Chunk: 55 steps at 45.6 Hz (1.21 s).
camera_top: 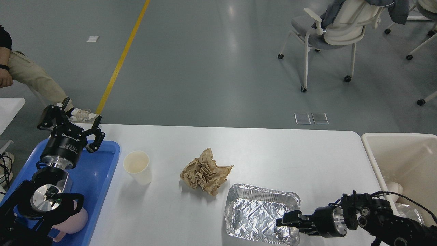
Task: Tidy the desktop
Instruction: 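Reach the right gripper to the foil tray edge nearest it, then grasp the foil tray edge with the right gripper and lift it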
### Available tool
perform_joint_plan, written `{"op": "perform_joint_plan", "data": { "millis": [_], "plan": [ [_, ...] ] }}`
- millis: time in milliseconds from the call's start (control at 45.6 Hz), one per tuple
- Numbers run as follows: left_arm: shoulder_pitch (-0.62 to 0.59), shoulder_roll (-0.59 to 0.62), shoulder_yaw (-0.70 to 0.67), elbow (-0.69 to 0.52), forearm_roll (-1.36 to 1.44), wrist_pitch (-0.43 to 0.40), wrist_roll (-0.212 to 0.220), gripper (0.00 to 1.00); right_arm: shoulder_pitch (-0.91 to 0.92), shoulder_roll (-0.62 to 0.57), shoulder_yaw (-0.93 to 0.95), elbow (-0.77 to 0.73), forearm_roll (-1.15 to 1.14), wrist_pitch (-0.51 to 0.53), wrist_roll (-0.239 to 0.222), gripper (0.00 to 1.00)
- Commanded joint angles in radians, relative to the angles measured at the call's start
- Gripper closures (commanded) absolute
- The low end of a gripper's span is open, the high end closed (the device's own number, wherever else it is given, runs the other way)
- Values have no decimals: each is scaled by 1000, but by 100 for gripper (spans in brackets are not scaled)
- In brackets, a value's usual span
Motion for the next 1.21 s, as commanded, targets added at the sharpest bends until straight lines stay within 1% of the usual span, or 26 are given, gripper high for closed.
{"op": "perform_joint_plan", "data": {
  "millis": [0, 22, 44, 88, 110, 395, 790, 1097, 1185],
  "plan": [
    [0, 9, -2, 0, 0, 0, -2, 3, 4, 9, -34, -22, 0, 1, 22, 64],
    [0, 9, -2, 0, 0, 0, 0, 3, 4, 9, -39, -22, 0, 1, 22, 69],
    [0, 11, -2, 0, 0, 0, -2, 3, 5, 9, -42, -22, 0, -1, 22, 76],
    [0, 11, -2, 0, 0, 0, 0, 3, 5, 7, -50, -22, 0, -1, 22, 97],
    [0, 11, -2, 0, 0, 0, -2, 3, 5, 6, -53, -22, 0, 1, 22, 100],
    [-5, 6, 0, 0, 0, 0, 0, 3, 69, -5, -59, -6, 0, -1, 22, 100],
    [-11, 3, 0, 2, 0, -2, -2, 3, 146, -99, -53, 26, 11, -1, 22, 100],
    [-14, 2, 6, 2, 0, 1, 1, 3, 220, -260, -33, 118, 28, 2, 20, 100],
    [-12, 2, 9, 2, 0, 1, 0, 3, 235, -310, -33, 139, 71, 13, 10, 100]
  ]
}}
